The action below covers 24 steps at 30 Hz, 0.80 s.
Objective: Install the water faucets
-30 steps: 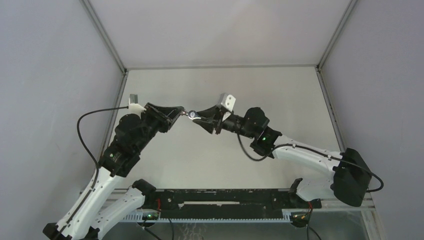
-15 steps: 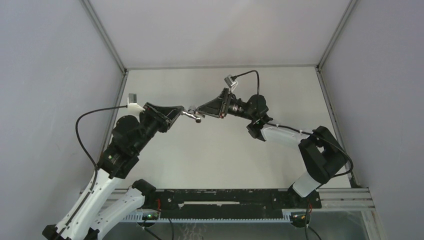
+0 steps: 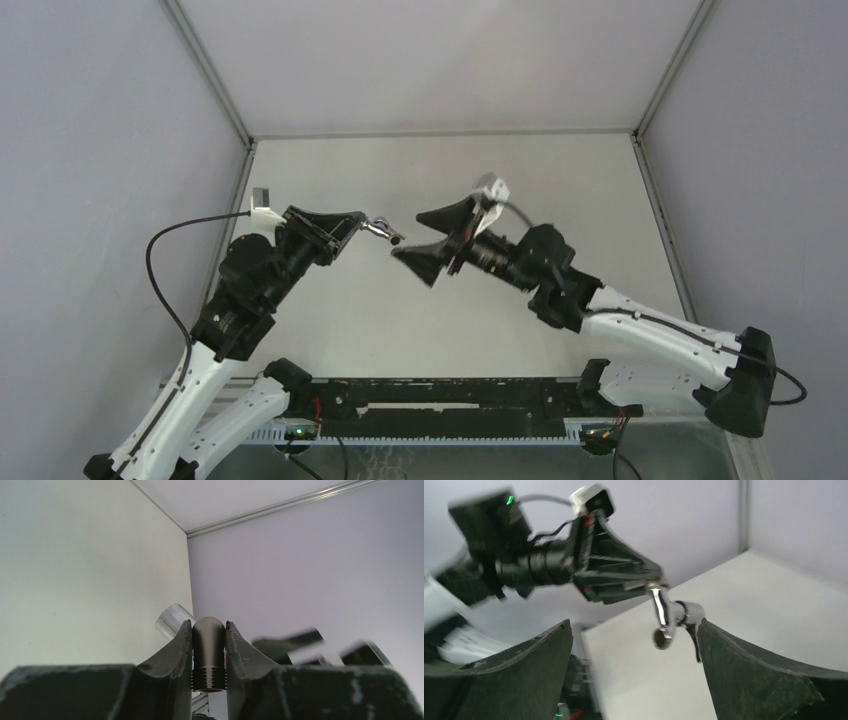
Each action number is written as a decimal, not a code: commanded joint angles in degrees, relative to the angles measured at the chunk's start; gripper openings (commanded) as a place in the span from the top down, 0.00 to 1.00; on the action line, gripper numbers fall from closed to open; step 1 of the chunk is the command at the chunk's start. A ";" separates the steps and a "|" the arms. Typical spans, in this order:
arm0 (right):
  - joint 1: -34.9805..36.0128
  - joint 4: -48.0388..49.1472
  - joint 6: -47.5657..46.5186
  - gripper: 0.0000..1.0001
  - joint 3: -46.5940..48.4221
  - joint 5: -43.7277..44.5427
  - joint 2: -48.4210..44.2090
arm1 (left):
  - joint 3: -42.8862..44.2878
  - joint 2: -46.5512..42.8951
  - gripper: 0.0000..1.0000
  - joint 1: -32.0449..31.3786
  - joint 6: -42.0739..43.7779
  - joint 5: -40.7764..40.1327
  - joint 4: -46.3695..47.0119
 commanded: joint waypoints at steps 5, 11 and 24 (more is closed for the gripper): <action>19.23 -3.96 -55.03 0.01 4.83 33.86 6.69 | 0.19 -0.24 1.00 0.11 0.16 0.46 4.91; 19.39 -2.64 -57.09 0.10 9.61 34.62 12.91 | 0.12 -0.67 1.00 0.00 0.17 0.33 4.67; 14.93 -4.68 -46.49 0.65 12.23 24.43 14.97 | -0.02 -0.37 1.00 0.01 0.66 0.89 4.85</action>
